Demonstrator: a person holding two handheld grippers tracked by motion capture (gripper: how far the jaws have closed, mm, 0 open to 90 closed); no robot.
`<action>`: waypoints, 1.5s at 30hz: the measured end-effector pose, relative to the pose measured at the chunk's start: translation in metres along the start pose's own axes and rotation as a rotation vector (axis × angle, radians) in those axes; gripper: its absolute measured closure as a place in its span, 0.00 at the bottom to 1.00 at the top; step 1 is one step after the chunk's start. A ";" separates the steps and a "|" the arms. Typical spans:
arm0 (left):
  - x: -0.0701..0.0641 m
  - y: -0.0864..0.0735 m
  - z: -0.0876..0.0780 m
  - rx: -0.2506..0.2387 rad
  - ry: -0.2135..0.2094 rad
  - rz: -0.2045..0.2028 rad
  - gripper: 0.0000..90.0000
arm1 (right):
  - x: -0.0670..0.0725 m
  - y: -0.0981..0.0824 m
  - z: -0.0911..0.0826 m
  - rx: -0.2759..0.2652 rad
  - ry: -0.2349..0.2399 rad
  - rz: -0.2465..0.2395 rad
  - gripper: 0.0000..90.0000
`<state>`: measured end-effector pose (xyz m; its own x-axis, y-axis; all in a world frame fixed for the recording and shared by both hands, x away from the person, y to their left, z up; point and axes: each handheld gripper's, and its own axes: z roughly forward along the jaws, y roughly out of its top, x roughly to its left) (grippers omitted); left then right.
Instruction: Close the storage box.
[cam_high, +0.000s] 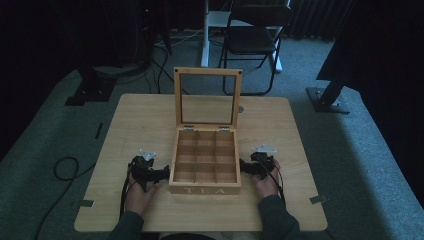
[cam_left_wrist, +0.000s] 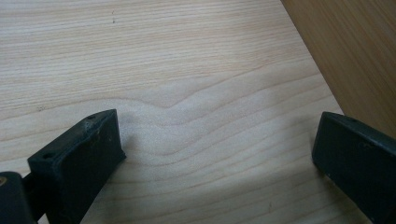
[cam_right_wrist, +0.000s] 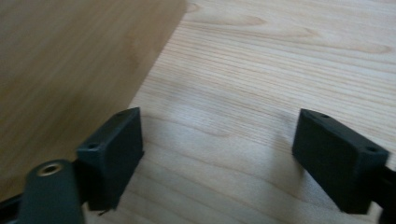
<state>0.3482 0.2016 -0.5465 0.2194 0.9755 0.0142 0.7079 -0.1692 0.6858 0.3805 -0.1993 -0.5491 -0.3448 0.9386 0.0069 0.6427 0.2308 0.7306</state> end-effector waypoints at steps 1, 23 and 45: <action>0.000 0.000 0.000 0.000 0.000 0.001 0.02 | 0.000 0.000 0.000 -0.001 0.003 -0.003 0.21; 0.000 0.000 0.000 0.000 0.000 0.001 0.02 | 0.001 -0.002 -0.006 0.027 0.020 -0.017 0.23; 0.000 0.000 0.000 0.001 0.000 0.001 0.02 | -0.003 0.033 -0.036 -0.068 0.081 0.024 0.47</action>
<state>0.3481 0.2017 -0.5464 0.2204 0.9753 0.0152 0.7082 -0.1707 0.6850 0.3781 -0.2034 -0.5000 -0.3854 0.9194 0.0780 0.6045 0.1878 0.7742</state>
